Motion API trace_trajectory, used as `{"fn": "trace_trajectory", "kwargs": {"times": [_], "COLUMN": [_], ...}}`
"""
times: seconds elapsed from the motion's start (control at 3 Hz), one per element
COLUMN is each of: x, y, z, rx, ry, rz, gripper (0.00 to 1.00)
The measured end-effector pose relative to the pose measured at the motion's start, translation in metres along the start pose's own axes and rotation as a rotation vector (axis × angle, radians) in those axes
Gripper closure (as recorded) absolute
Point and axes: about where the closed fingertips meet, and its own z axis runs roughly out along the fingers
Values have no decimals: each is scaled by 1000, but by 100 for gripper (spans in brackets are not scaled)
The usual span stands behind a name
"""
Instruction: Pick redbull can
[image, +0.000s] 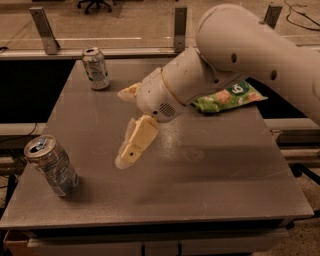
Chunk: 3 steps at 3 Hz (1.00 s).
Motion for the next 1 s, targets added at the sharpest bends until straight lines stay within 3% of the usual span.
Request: {"fn": "trace_trajectory", "kwargs": {"times": [1.0], "x": [-58], "y": [44], "z": [100], "rx": [-210], "ry": [-279], "rz": [-39], "gripper": [0]}}
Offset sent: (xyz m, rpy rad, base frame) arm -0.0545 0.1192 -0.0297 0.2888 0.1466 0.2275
